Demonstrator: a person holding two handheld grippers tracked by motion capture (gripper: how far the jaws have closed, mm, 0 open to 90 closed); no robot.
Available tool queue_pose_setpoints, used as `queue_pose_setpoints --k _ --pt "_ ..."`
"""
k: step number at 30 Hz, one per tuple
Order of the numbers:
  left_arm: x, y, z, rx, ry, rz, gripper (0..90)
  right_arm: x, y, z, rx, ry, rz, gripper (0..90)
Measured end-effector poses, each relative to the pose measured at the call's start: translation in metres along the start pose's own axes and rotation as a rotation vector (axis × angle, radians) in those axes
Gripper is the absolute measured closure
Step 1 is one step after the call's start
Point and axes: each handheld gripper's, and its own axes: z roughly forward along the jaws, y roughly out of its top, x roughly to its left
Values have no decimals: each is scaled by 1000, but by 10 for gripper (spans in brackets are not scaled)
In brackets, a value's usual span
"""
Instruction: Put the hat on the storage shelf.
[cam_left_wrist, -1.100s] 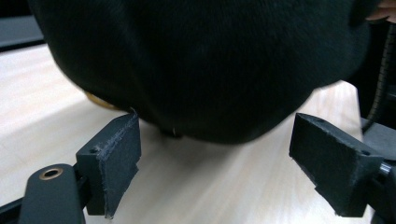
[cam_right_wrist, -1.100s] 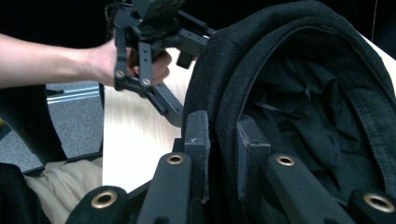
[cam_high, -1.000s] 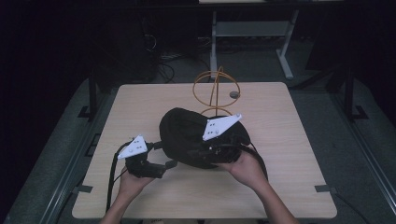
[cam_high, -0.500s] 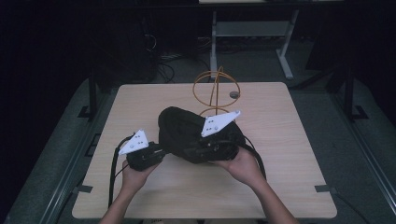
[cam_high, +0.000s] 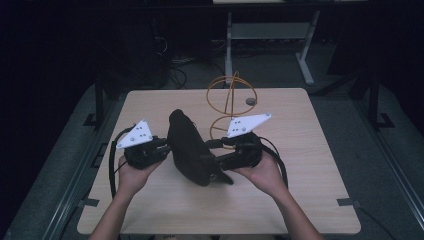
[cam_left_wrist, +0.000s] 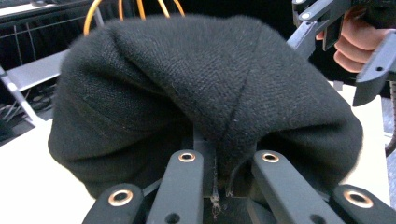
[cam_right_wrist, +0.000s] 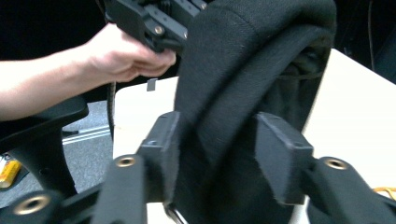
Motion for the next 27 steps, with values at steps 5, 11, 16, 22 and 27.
queue_pose_setpoints --k 5,11,16,22,27 --pt "10 4 -9 4 -6 -23 853 -6 -6 -12 -19 -19 21 394" --pt "18 3 -16 -8 -10 -67 852 -15 -22 -22 8 -80 49 355" --pt "26 6 -16 16 -21 -88 852 -26 -37 -26 41 -114 72 333" --pt "34 9 -19 35 -8 -96 852 -38 -54 -35 26 -163 115 279" --pt "39 10 -22 28 -15 -118 852 -42 -70 -45 21 -190 144 264"
